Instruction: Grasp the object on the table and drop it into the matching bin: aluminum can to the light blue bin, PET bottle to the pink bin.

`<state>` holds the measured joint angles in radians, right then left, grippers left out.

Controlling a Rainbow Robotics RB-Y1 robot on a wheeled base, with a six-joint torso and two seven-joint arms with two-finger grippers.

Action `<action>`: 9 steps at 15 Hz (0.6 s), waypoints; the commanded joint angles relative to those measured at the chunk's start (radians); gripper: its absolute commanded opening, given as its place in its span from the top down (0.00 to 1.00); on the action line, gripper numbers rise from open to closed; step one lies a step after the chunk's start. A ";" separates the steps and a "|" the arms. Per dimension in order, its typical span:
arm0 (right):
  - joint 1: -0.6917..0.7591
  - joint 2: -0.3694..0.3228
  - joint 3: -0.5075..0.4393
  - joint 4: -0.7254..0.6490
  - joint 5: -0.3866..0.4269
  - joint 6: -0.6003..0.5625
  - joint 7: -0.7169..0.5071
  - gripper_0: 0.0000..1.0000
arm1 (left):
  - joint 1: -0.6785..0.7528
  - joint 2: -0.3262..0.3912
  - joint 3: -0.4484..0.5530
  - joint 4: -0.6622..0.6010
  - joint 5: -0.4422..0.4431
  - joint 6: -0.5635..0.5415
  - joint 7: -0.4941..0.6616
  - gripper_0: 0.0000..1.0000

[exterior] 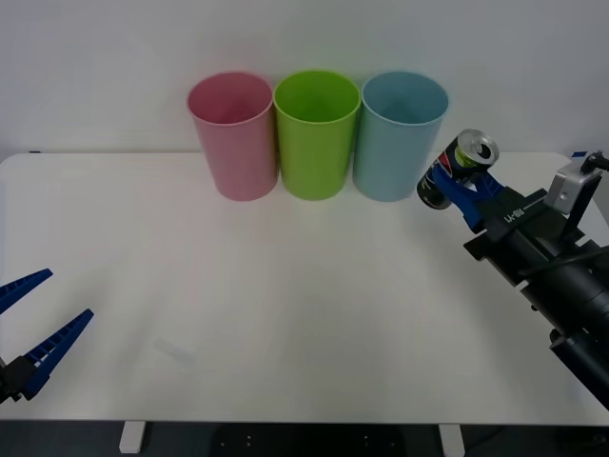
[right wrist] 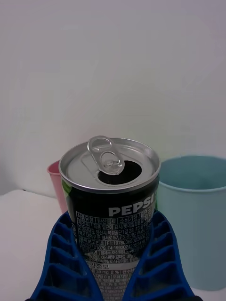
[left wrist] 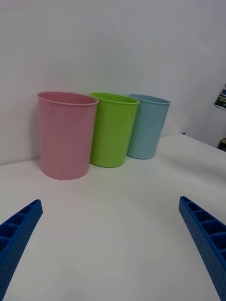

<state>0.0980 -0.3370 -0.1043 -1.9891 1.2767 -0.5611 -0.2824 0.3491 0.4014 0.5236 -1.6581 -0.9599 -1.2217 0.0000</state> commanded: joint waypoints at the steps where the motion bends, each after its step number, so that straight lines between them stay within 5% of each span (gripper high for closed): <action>1: -0.096 -0.040 -0.008 0.049 0.059 0.001 -0.084 1.00 | 0.000 0.000 0.000 0.000 0.000 0.000 0.000 0.00; 9: -0.477 -0.073 -0.020 0.417 0.167 -0.031 -0.123 1.00 | 0.000 0.000 0.000 0.000 0.000 0.000 0.000 0.00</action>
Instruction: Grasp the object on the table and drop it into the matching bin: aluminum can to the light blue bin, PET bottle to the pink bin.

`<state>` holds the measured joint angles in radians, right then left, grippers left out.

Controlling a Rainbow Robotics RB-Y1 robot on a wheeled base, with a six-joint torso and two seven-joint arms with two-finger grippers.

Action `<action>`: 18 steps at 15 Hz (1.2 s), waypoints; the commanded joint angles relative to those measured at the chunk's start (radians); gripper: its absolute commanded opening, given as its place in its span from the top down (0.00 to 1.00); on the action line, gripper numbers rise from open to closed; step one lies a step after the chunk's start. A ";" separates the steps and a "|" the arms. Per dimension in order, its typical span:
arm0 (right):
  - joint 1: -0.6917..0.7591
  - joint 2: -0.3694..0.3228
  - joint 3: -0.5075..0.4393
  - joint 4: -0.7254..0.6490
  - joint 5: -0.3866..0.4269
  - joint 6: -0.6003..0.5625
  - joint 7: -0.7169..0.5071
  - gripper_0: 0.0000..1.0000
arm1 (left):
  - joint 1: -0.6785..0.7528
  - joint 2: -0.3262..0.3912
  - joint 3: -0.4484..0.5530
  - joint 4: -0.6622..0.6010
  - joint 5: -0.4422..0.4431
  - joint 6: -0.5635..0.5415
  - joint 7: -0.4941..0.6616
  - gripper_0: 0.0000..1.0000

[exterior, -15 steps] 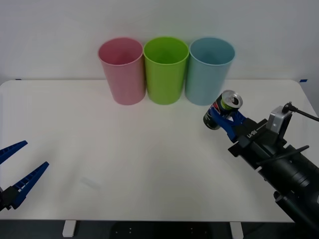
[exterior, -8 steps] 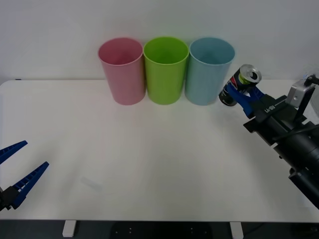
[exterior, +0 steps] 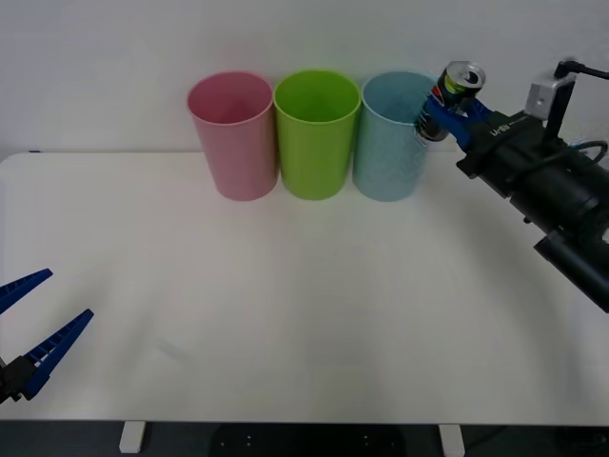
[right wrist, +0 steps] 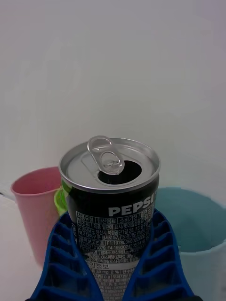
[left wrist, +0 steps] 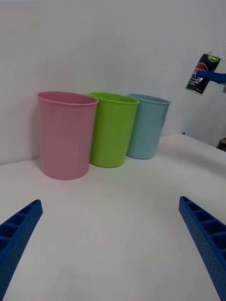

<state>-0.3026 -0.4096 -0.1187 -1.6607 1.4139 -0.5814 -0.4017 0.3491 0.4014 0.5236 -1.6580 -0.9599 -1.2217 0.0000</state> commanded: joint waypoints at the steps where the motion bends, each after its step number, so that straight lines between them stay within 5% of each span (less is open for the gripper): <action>1: -0.130 0.000 -0.006 0.148 0.042 -0.011 -0.005 1.00 | 0.000 0.000 0.000 0.000 0.000 0.000 0.000 0.00; 11: -0.495 0.002 -0.007 0.641 0.106 -0.015 0.024 1.00 | 0.000 0.000 0.000 0.000 0.000 0.000 0.000 0.00; 18: -0.601 0.020 -0.007 0.802 0.106 0.020 0.055 1.00 | 0.000 0.000 0.000 0.000 0.000 0.000 0.000 0.00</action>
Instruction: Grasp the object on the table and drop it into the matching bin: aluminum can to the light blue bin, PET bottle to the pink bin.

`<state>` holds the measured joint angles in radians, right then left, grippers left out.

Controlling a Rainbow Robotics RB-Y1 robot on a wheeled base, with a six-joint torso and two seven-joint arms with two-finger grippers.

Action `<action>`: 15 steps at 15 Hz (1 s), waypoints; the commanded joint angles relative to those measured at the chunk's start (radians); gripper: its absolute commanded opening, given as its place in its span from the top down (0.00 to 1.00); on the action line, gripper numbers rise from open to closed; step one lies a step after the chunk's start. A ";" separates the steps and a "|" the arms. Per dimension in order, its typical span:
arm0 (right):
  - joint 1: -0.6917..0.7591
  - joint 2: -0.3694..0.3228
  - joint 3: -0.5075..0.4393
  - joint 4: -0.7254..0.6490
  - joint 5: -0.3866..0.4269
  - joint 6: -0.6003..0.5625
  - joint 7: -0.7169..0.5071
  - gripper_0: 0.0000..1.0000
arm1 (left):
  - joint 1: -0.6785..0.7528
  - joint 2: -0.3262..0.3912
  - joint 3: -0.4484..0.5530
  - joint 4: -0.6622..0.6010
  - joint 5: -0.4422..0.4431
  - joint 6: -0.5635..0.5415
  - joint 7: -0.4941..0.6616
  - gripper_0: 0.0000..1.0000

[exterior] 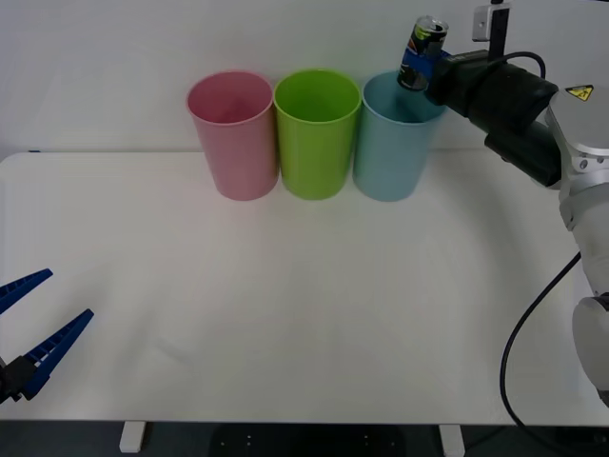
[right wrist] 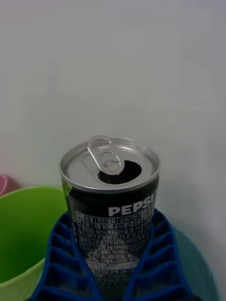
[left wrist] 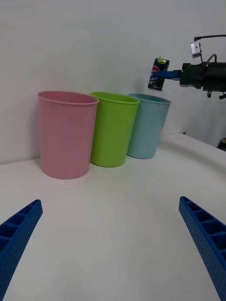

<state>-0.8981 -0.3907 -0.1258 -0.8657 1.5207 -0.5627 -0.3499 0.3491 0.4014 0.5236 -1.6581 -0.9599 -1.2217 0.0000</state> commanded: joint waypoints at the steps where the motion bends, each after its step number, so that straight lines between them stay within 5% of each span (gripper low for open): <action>1: -0.004 0.001 0.000 0.007 -0.001 0.000 0.003 1.00 | 0.000 0.000 0.000 0.000 0.000 0.000 0.000 0.00; 5: -0.004 0.001 0.000 0.007 -0.001 0.001 0.005 0.93 | 0.000 0.000 0.000 0.000 0.000 0.000 0.000 0.00; 7: -0.004 0.001 -0.006 0.008 -0.001 0.001 0.011 0.15 | 0.000 0.000 0.000 0.000 0.000 0.000 0.000 0.00; 8: -0.004 0.001 -0.008 0.007 -0.001 0.001 0.012 0.00 | 0.000 0.000 0.000 0.000 0.000 0.000 0.000 0.00; 15: -0.004 0.001 -0.009 0.007 -0.001 0.001 0.020 0.00 | 0.000 0.000 0.000 0.000 0.000 0.000 0.000 0.00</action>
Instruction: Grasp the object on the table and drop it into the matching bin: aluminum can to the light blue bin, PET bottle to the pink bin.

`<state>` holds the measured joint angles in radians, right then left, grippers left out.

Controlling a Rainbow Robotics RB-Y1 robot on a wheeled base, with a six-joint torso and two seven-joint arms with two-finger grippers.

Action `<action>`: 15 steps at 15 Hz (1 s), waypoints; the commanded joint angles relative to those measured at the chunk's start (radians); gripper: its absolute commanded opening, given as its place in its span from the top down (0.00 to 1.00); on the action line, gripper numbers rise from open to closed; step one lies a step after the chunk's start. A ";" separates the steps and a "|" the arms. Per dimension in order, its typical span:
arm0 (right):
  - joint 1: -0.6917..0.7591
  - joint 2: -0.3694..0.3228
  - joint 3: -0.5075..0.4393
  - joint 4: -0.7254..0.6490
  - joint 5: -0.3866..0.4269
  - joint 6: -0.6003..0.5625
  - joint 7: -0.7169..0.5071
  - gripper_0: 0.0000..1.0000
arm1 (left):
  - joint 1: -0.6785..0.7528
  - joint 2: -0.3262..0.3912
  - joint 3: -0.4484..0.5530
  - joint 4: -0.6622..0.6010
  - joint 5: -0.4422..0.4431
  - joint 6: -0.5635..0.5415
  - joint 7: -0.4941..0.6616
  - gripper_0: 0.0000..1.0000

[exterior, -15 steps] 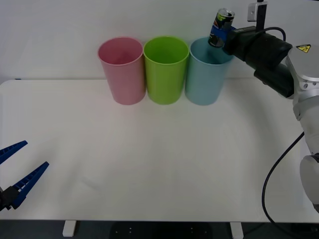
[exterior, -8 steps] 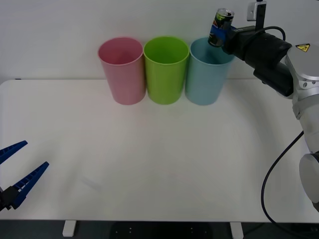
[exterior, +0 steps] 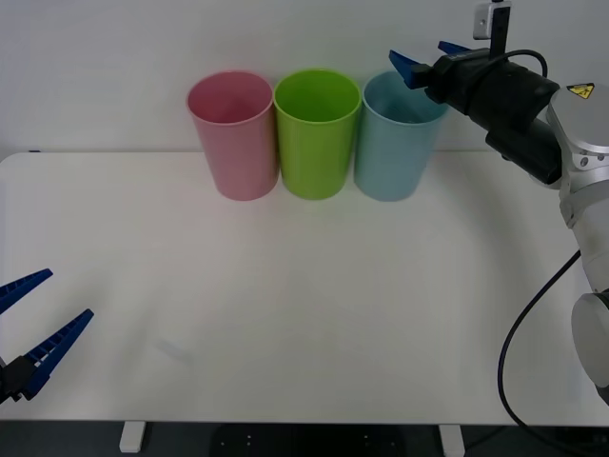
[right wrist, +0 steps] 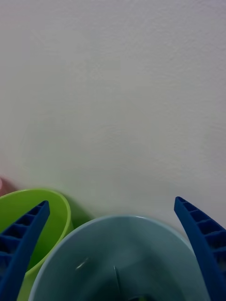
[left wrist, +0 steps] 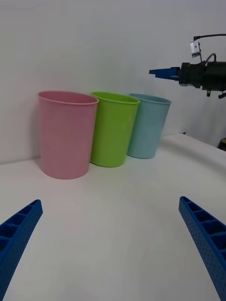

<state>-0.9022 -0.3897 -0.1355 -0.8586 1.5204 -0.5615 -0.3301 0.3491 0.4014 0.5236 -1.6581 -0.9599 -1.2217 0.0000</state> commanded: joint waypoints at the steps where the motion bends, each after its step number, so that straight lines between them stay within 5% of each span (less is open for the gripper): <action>1: 0.000 0.000 -0.001 0.000 0.000 -0.001 0.002 0.00 | 0.000 0.000 0.000 0.000 0.000 0.000 0.000 0.00; 7: 0.029 -0.001 -0.047 -0.025 0.000 -0.067 0.014 0.00 | 0.000 0.000 0.000 0.000 0.000 0.000 0.000 0.00; 15: 0.324 -0.003 -0.049 -0.398 -0.026 -0.095 -0.010 0.00 | 0.000 0.000 0.000 0.000 0.000 0.000 0.000 0.00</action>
<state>-0.6094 -0.3905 -0.1842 -1.2200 1.5010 -0.6492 -0.3402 0.3490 0.4014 0.5236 -1.6581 -0.9599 -1.2217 0.0000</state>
